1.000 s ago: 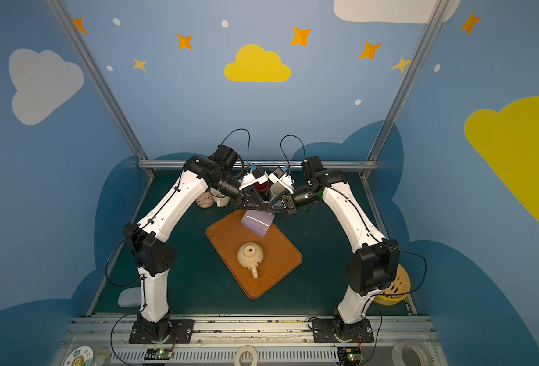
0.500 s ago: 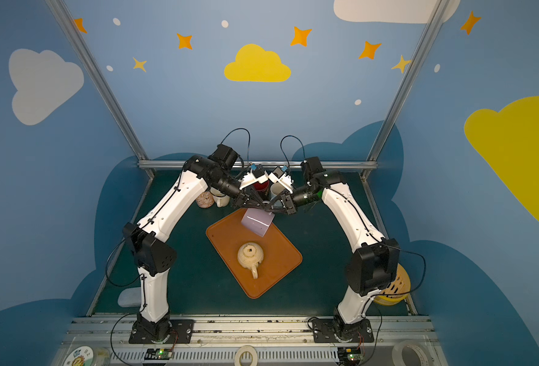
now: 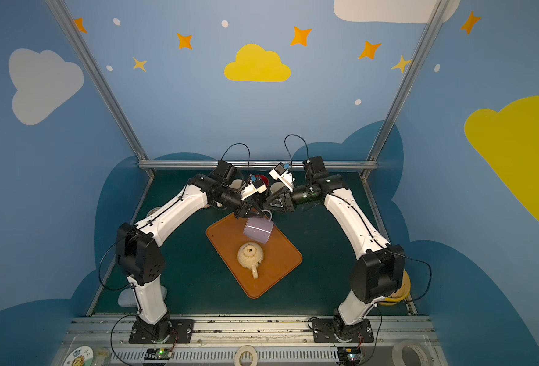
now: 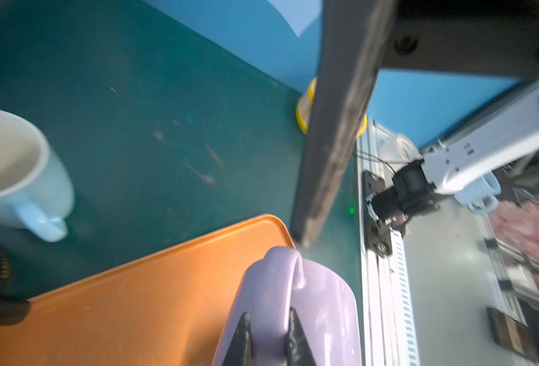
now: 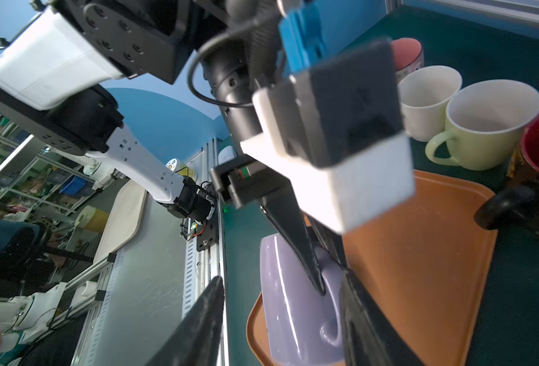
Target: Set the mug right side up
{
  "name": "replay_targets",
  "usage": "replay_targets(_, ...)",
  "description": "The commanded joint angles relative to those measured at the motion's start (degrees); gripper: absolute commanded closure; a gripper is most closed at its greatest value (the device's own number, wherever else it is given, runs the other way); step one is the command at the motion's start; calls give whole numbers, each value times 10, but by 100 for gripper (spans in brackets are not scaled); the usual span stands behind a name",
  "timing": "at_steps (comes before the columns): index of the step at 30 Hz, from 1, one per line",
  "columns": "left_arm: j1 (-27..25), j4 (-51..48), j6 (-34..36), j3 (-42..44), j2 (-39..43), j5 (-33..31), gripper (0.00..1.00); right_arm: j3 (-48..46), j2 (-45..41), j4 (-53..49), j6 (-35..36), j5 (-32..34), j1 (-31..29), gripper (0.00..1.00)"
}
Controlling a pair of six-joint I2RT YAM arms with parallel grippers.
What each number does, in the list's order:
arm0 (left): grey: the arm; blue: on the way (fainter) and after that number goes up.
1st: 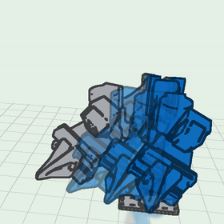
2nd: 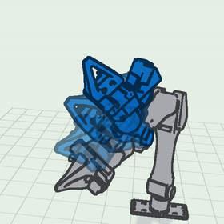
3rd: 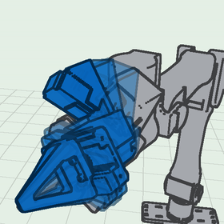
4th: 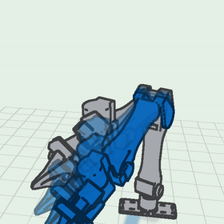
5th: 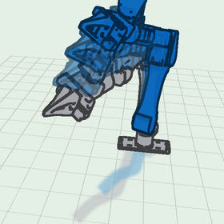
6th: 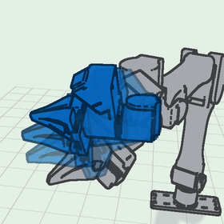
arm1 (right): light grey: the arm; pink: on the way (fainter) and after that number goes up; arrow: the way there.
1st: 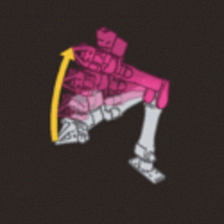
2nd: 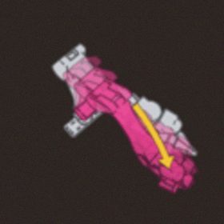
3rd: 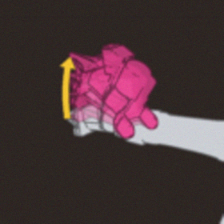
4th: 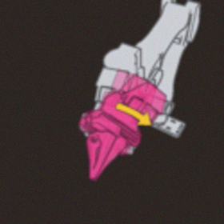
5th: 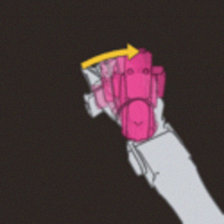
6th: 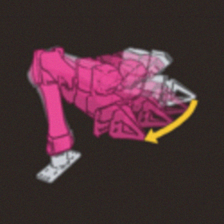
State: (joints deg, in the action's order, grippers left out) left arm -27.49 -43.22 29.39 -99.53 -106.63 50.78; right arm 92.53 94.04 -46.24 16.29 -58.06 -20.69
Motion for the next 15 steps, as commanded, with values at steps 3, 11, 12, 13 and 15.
replay_targets(3,7,189,-102,61,77,-34,96,-26,-27,60,-118,112,15,45)
replay_targets(11,-28,430,-100,251,185,-226,96,-53,-66,112,-333,222,47,46)
replay_targets(12,-39,469,-82,281,198,-271,96,-58,-71,118,-369,224,52,45)
replay_targets(13,-48,510,-67,307,208,-318,96,-60,-74,118,-397,217,56,45)
replay_targets(15,-61,589,-42,347,221,-391,96,-62,-80,113,-445,211,60,46)
